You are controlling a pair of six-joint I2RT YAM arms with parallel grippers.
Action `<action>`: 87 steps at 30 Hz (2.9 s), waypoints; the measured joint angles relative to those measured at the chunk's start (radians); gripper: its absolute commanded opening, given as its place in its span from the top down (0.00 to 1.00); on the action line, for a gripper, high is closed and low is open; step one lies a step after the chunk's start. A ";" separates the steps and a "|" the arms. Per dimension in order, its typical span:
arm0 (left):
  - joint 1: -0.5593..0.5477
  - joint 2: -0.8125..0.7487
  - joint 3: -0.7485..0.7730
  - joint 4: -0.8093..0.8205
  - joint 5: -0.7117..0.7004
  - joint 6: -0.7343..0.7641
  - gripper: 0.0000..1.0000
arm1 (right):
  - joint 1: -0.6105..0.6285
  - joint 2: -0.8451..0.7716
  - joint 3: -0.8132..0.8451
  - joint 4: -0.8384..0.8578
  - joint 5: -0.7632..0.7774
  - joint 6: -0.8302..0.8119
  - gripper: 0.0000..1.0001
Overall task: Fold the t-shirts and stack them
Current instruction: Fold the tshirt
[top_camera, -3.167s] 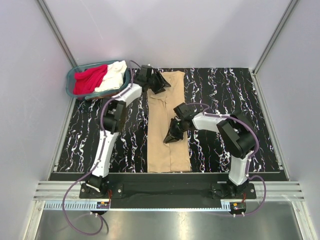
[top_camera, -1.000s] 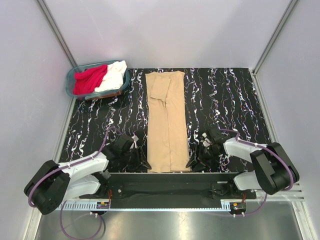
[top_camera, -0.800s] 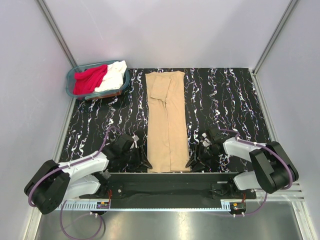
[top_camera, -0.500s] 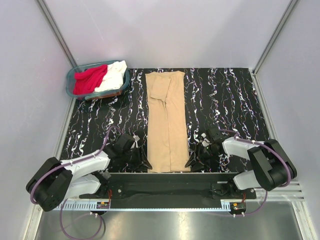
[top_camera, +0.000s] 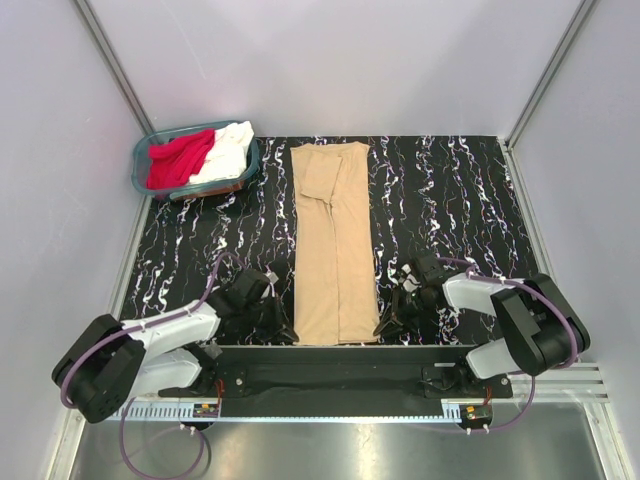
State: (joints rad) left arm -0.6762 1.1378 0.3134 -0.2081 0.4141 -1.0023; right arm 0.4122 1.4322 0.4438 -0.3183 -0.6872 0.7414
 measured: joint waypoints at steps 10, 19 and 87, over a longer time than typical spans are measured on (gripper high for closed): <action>-0.024 -0.083 -0.038 -0.008 -0.016 -0.022 1.00 | 0.000 -0.092 -0.080 0.051 0.015 0.055 1.00; -0.049 -0.237 -0.017 -0.156 -0.061 -0.087 1.00 | 0.000 -0.312 -0.048 -0.109 0.051 0.124 1.00; 0.378 0.587 1.112 -0.438 -0.070 0.494 0.57 | -0.278 0.687 1.321 -0.559 0.129 -0.276 0.49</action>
State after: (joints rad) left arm -0.2981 1.7248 1.4254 -0.6460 0.3443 -0.5087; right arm 0.1337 2.1193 1.7653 -0.8772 -0.5579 0.4656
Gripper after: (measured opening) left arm 0.433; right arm 0.551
